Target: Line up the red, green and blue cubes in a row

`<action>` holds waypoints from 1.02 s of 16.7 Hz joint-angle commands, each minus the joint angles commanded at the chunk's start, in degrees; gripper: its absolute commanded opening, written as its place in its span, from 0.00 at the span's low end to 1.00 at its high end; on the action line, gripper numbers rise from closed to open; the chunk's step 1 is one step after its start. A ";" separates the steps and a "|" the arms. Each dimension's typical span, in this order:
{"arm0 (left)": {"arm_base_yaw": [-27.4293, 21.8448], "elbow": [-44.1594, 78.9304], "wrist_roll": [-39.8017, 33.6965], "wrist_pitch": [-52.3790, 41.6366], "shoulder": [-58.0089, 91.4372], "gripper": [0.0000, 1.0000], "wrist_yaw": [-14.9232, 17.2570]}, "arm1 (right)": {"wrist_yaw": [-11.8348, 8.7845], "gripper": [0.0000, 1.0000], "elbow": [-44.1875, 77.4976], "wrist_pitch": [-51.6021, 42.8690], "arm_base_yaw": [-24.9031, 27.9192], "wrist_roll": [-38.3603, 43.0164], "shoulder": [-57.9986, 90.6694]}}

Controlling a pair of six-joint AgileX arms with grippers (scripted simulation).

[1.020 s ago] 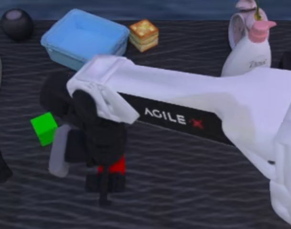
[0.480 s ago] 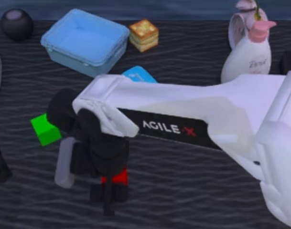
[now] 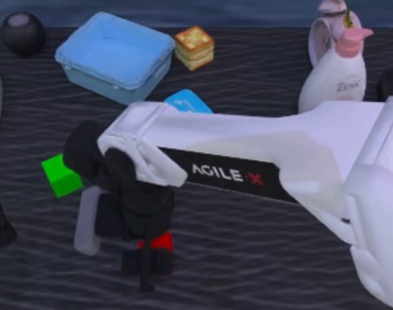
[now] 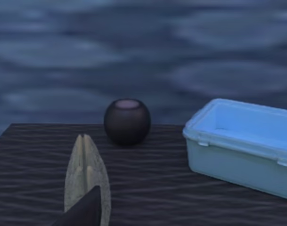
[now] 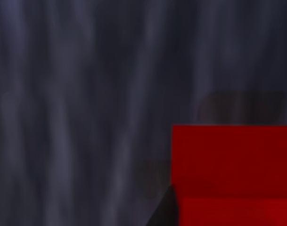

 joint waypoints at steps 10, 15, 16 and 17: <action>0.00 0.00 0.00 0.00 0.00 1.00 0.00 | 0.00 1.00 0.00 0.00 0.00 0.00 0.00; 0.00 0.00 0.00 0.00 0.00 1.00 0.00 | -0.01 1.00 0.99 -0.98 0.15 -0.23 -0.09; 0.00 0.00 0.00 0.00 0.00 1.00 0.00 | -0.01 1.00 2.34 -2.36 0.25 -0.30 -0.31; 0.00 0.00 0.00 0.00 0.00 1.00 0.00 | -0.02 1.00 4.04 -4.36 0.26 -0.29 -0.65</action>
